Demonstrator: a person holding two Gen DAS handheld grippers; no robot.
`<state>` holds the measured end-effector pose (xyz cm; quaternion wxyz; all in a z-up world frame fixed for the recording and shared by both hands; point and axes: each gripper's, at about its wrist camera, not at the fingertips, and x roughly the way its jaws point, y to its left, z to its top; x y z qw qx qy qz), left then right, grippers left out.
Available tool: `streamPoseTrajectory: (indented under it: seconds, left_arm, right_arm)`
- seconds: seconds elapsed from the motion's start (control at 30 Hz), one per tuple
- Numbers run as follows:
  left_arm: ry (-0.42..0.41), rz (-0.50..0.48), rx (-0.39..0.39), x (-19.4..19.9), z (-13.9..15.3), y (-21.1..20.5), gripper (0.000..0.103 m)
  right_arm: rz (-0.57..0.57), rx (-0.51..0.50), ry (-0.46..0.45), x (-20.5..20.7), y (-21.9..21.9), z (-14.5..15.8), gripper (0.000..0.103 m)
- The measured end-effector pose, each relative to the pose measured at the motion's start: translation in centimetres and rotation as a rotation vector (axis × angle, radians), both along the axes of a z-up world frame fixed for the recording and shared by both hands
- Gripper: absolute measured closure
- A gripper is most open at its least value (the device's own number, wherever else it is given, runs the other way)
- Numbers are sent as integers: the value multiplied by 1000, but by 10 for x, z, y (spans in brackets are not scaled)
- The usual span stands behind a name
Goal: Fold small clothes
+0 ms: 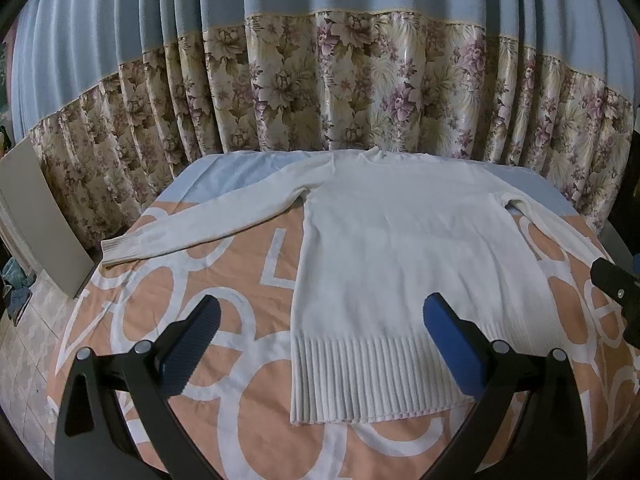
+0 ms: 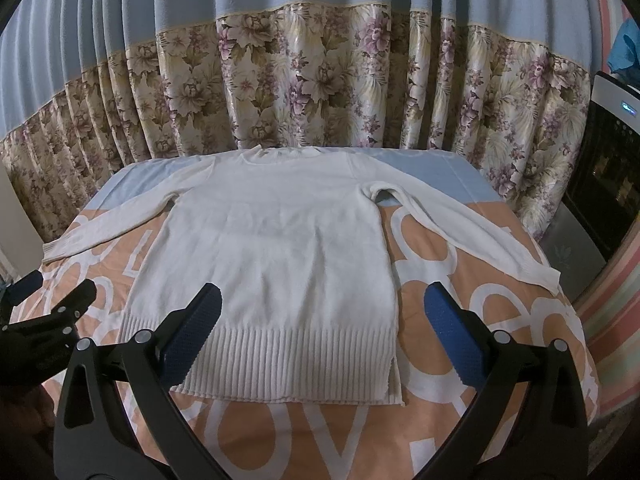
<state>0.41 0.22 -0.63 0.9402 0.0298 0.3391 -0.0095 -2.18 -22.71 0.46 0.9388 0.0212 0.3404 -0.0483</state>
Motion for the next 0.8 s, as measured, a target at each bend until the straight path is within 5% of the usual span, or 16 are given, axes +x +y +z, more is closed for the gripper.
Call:
streamPoseTrajectory:
  seconds: [0.8]
  left_arm:
    - [6,-17,-24,-2,-1,3,2]
  right_arm:
    - [8,-26,12,1,4,-10,3]
